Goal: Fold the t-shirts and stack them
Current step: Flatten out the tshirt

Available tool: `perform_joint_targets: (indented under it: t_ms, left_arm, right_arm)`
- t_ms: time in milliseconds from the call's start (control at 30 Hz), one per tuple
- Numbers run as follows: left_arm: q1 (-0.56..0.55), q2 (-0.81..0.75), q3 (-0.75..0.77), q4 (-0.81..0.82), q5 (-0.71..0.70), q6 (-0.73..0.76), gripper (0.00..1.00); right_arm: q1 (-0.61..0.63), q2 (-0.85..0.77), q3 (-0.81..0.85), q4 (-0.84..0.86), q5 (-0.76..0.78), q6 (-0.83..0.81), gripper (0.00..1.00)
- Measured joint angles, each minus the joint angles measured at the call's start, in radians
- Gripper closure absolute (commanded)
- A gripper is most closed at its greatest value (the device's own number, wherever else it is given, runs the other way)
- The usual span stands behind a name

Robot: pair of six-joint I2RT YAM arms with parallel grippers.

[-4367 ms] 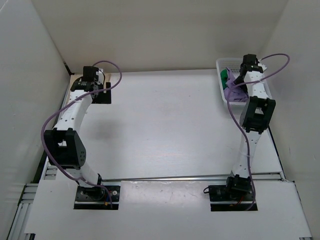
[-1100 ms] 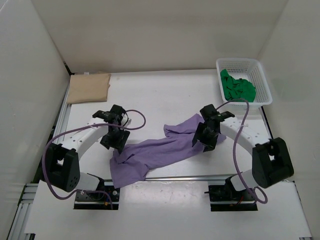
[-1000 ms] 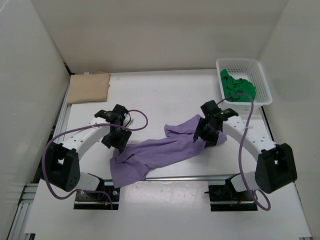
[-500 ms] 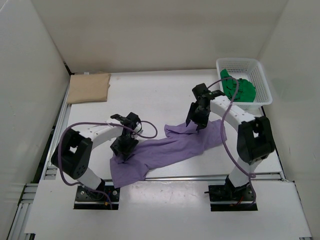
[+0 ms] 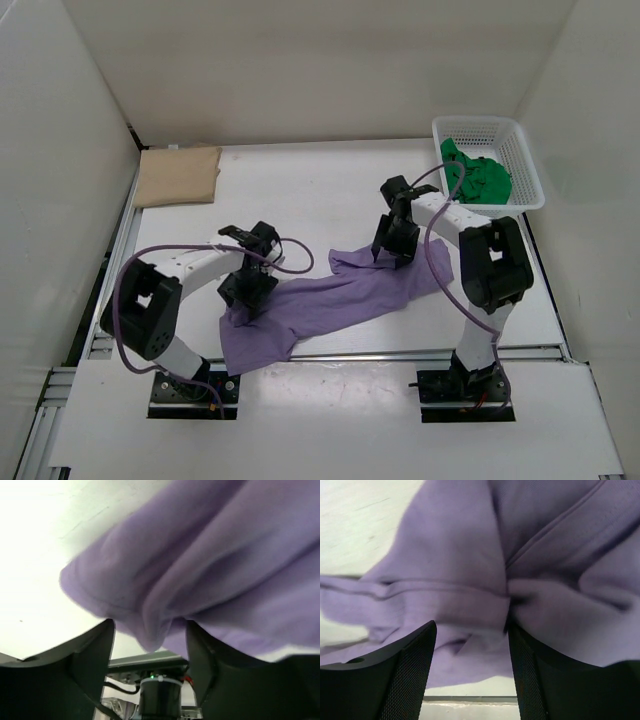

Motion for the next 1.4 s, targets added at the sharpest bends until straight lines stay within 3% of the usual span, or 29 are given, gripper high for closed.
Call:
perform_joint_targets:
  t_ms: [33,133,167,300,433,600,833,1167,1400]
  left_arm:
    - [0.010,-0.009,0.015,-0.014,0.013,0.000,0.23]
    - [0.095,-0.052,0.083,-0.039,0.061,-0.001,0.20]
    - [0.136,-0.067,0.108,-0.036,0.074,-0.001,0.20]
    - [0.267,-0.084,0.155,-0.025,0.084,-0.003,0.29]
    - [0.277,-0.023,0.153,-0.071,0.149,-0.003,0.25]
    - [0.188,-0.044,0.122,-0.083,0.208,-0.002,0.22]
    - [0.143,-0.028,0.036,-0.031,0.108,-0.002,0.24]
    - [0.303,-0.027,0.149,0.053,0.169,-0.002,0.34]
    - [0.393,0.143,0.150,0.020,0.313,-0.002,0.37]
  right_arm:
    - [-0.004,0.018,0.000,0.002,0.002,-0.002,0.39]
    - [-0.016,0.056,0.000,0.002,0.019,-0.002,0.68]
    - [-0.019,0.061,0.000,0.003,0.030,-0.001,0.83]
    - [-0.028,0.061,0.000,0.016,0.061,0.006,0.99]
    - [-0.029,0.060,0.000,0.021,0.063,-0.001,1.00]
    - [-0.030,0.029,0.002,0.021,0.063,-0.008,1.00]
    - [-0.030,-0.048,0.046,0.018,0.063,-0.027,1.00]
    - [-0.030,-0.089,0.059,0.004,0.085,-0.052,1.00]
    - [-0.030,-0.089,0.058,-0.005,0.096,-0.059,1.00]
